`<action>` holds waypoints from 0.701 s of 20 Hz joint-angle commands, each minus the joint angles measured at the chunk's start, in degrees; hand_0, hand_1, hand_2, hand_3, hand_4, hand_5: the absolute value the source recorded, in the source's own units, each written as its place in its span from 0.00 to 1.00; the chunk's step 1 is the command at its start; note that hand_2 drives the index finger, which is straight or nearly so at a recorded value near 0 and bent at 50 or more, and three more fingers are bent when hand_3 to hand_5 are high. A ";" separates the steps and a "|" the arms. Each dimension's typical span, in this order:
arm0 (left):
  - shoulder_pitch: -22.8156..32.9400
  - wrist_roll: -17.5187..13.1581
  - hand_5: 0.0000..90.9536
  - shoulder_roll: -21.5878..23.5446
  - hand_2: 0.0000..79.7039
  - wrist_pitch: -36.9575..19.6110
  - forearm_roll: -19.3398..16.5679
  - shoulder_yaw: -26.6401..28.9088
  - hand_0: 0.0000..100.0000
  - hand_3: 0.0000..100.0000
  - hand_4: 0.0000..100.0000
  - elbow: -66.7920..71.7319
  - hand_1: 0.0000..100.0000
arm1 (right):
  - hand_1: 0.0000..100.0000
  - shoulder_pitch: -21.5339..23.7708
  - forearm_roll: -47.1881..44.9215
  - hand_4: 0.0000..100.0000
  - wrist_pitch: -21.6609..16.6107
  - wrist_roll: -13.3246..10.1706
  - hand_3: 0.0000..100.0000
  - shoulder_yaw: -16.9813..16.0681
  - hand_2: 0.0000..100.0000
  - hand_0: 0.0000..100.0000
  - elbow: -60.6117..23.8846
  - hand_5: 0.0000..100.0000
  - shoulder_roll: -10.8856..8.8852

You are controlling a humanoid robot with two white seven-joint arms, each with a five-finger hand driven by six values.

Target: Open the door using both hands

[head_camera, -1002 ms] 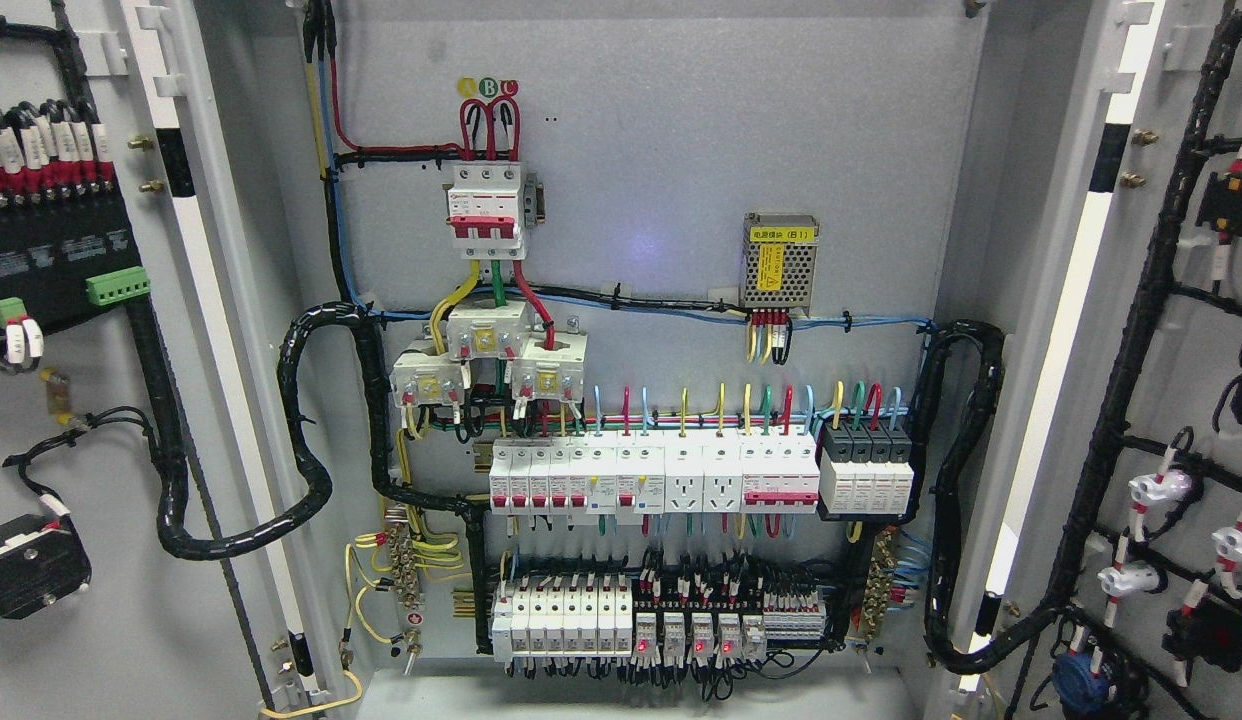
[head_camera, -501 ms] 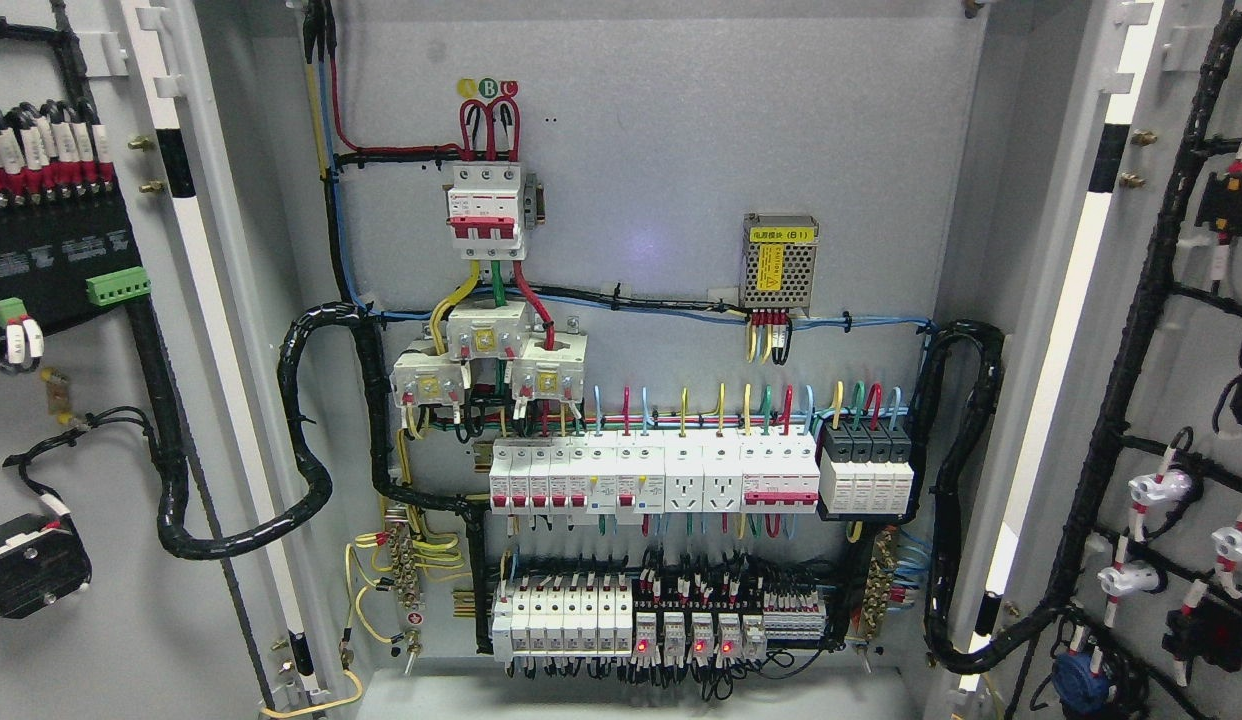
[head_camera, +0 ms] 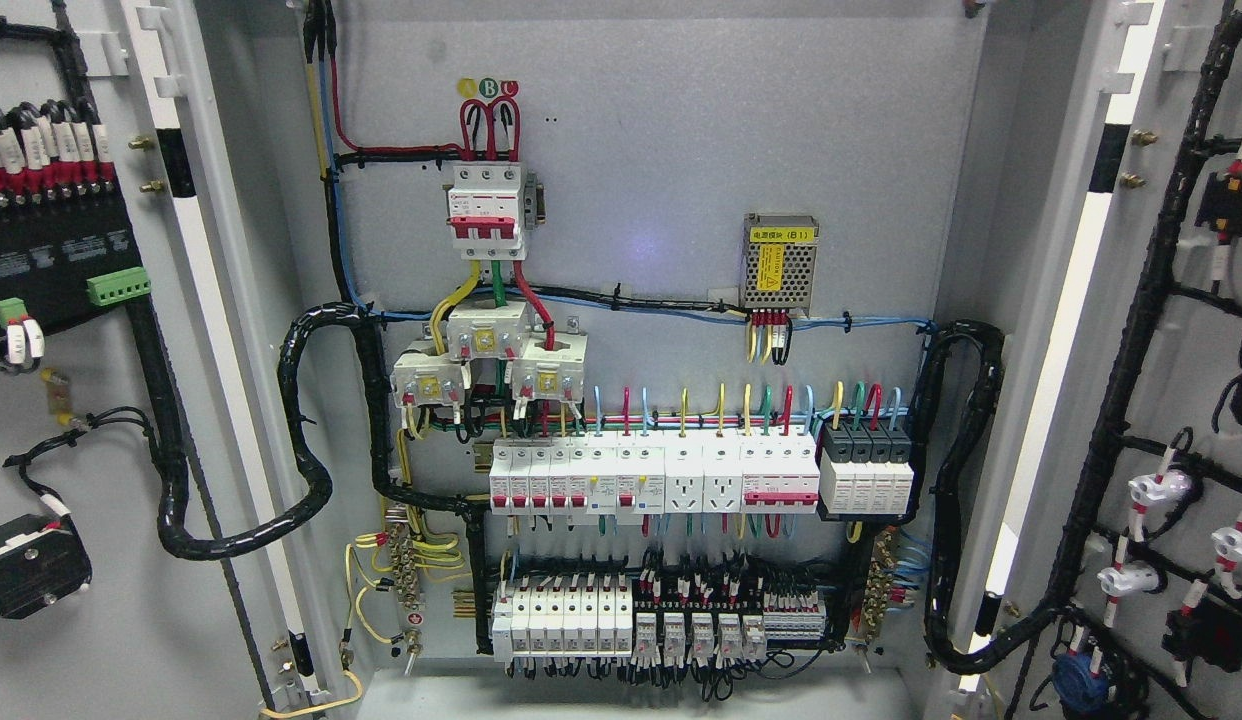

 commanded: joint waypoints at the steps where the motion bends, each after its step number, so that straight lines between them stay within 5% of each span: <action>1: -7.75 0.19 0.00 -8.26 0.00 3.82 -4.51 -4.96 0.00 0.00 0.00 36.67 0.00 | 0.00 -3.04 1.42 0.00 0.16 -0.73 0.00 1.11 0.00 0.00 30.69 0.00 5.97; 7: -13.21 0.19 0.00 -9.50 0.00 25.44 -11.72 -4.87 0.00 0.00 0.00 44.53 0.00 | 0.00 -6.47 1.42 0.00 0.16 -3.19 0.00 1.37 0.00 0.00 45.19 0.00 7.11; 11: -14.97 0.27 0.00 -9.77 0.00 30.64 -13.65 -4.96 0.00 0.00 0.00 47.34 0.00 | 0.00 -9.72 1.85 0.00 0.43 -3.36 0.00 1.81 0.00 0.00 54.60 0.00 8.25; 14: -15.67 0.71 0.00 -10.73 0.00 31.44 -17.43 -4.87 0.00 0.00 0.00 47.96 0.00 | 0.00 -10.60 8.68 0.00 0.60 -8.00 0.00 1.63 0.00 0.00 58.40 0.00 8.52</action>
